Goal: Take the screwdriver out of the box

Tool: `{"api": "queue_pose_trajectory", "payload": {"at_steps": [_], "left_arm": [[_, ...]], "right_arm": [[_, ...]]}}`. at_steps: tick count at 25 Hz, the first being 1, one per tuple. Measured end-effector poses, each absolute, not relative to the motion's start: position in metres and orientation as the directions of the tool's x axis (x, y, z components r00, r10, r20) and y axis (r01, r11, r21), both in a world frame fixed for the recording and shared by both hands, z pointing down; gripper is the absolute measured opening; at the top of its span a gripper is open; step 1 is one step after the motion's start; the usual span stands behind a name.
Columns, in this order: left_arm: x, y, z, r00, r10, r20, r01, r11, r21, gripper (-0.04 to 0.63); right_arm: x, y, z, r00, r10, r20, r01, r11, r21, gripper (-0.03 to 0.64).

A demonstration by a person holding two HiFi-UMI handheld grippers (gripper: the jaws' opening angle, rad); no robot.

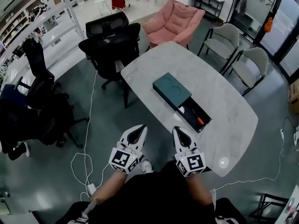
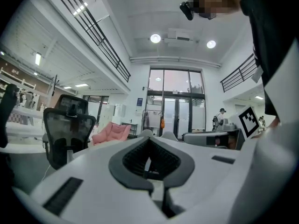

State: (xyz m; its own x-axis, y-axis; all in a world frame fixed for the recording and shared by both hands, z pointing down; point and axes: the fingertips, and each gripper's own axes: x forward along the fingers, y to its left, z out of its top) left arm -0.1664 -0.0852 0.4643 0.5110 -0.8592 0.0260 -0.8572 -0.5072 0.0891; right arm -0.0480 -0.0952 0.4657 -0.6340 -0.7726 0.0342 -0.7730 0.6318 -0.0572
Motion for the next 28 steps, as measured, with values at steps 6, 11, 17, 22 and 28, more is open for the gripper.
{"api": "queue_pose_trajectory", "payload": {"at_steps": [6, 11, 17, 22, 28], "left_arm": [[-0.147, -0.108, 0.467, 0.571, -0.821, 0.032, -0.819, -0.566, 0.096, 0.005], [-0.13, -0.133, 0.479, 0.594, -0.802, 0.065, -0.803, -0.586, 0.11, 0.005], [-0.108, -0.17, 0.483, 0.611, -0.786, 0.093, -0.791, -0.605, 0.091, 0.005], [-0.092, -0.196, 0.487, 0.619, -0.778, 0.11, -0.786, -0.613, 0.082, 0.006], [-0.073, -0.21, 0.495, 0.63, -0.764, 0.143, -0.776, -0.626, 0.074, 0.005]], "right_arm": [[-0.022, -0.113, 0.465, -0.554, -0.832, 0.04, -0.833, 0.552, -0.04, 0.025], [0.001, -0.141, 0.464, -0.513, -0.858, 0.028, -0.858, 0.511, -0.05, 0.025], [0.027, -0.179, 0.464, -0.503, -0.864, 0.022, -0.863, 0.502, -0.056, 0.025], [0.038, -0.202, 0.47, -0.513, -0.858, 0.02, -0.857, 0.511, -0.061, 0.025], [0.059, -0.219, 0.48, -0.503, -0.864, 0.031, -0.863, 0.499, -0.078, 0.023]]}}
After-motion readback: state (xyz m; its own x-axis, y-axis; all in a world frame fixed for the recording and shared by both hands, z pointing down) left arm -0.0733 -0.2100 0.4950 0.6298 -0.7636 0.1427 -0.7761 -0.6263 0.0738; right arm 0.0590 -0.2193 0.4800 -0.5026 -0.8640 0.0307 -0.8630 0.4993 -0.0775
